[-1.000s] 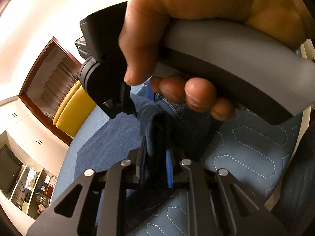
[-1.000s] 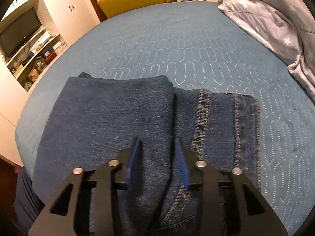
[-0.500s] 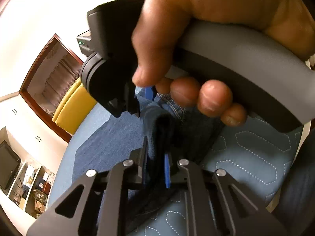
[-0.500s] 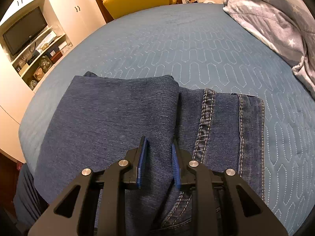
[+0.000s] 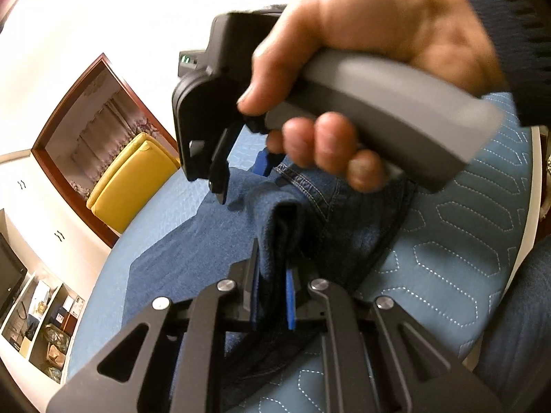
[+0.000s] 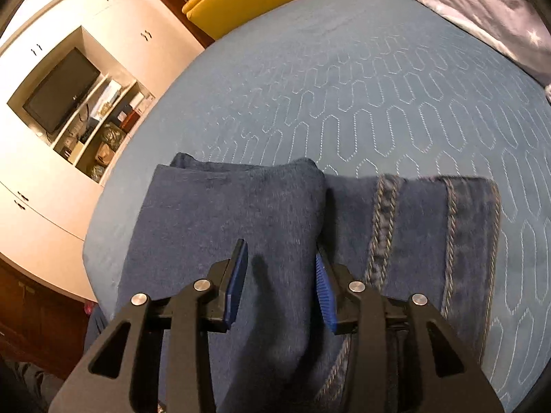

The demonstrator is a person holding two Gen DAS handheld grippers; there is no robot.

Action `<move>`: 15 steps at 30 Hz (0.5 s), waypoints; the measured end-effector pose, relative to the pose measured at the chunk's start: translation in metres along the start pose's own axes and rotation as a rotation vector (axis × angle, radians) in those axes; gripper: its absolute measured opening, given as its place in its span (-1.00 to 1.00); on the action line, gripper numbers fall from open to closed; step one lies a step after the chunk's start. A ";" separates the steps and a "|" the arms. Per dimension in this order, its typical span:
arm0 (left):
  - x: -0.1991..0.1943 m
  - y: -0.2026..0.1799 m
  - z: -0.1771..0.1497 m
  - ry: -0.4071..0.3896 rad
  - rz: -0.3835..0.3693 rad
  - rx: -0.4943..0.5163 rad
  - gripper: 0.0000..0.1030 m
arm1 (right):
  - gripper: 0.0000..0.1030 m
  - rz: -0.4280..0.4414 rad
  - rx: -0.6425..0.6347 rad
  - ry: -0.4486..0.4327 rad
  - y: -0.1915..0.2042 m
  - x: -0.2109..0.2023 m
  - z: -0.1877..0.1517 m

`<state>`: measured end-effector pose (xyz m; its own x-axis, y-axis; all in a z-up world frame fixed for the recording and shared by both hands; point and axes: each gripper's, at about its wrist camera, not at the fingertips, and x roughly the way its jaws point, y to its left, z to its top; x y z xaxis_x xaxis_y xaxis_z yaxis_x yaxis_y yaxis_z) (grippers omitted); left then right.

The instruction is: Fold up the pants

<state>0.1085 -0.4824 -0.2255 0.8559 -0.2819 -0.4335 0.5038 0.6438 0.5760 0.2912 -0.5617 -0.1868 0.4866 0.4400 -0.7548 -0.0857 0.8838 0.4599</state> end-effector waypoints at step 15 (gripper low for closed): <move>-0.006 -0.039 0.054 -0.083 -0.058 0.103 -0.80 | -0.87 -0.034 0.035 -0.095 -0.043 -0.062 0.009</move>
<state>0.0902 -0.5440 -0.2079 0.8296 -0.3774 -0.4114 0.5582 0.5496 0.6215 0.2727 -0.6285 -0.1558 0.5694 0.3913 -0.7230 -0.0378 0.8910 0.4524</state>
